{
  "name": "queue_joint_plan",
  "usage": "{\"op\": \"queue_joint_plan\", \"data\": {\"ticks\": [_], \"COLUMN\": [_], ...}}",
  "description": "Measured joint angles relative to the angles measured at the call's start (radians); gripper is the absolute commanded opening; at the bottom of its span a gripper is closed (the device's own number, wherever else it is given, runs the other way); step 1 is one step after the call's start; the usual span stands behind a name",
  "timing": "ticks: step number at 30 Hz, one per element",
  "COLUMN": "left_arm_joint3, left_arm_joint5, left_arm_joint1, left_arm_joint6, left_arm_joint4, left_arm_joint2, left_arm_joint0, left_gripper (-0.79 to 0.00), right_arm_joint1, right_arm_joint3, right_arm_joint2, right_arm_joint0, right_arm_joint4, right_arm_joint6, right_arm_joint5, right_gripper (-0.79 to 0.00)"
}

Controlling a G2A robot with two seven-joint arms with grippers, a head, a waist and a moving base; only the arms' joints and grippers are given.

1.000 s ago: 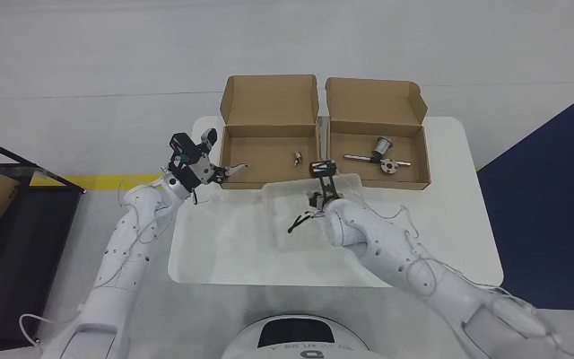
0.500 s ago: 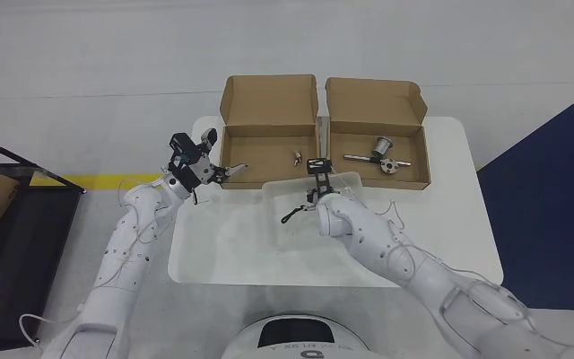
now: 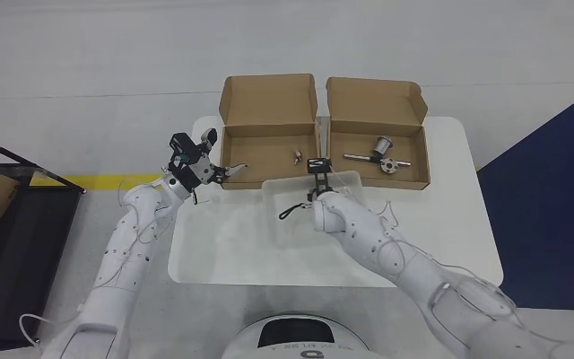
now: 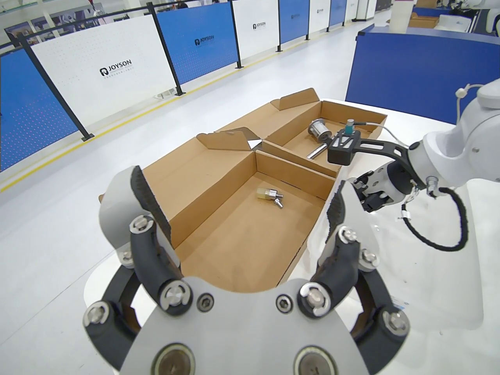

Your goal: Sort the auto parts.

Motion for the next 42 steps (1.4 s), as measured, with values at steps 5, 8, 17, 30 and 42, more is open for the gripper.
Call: {"op": "queue_joint_plan", "data": {"ticks": [5,8,17,30,42], "left_arm_joint3": [0.000,0.000,0.000,0.000,0.000], "left_arm_joint5": [0.000,0.000,0.000,0.000,0.000], "left_arm_joint1": [0.000,0.000,0.000,0.000,0.000], "left_arm_joint6": [0.000,0.000,0.000,0.000,0.000], "left_arm_joint4": [0.000,0.000,0.000,0.000,0.000], "left_arm_joint2": [0.000,0.000,0.000,0.000,0.000], "left_arm_joint0": [0.000,0.000,0.000,0.000,0.000], "left_gripper": [0.000,0.000,0.000,0.000,0.000], "right_arm_joint1": [-0.019,-0.029,-0.039,0.024,0.070], "right_arm_joint3": [0.030,0.046,0.062,-0.132,-0.275], "right_arm_joint2": [0.002,0.005,0.036,0.129,0.244], "right_arm_joint0": [0.003,0.003,-0.018,-0.170,-0.242], "right_arm_joint4": [-0.009,-0.015,-0.033,-0.168,-0.252], "right_arm_joint6": [-0.003,-0.005,-0.023,-0.048,0.058], "right_arm_joint5": [0.005,0.003,-0.013,-0.084,-0.164], "right_gripper": [-0.514,-0.597,-0.785,-0.785,-0.456]}}
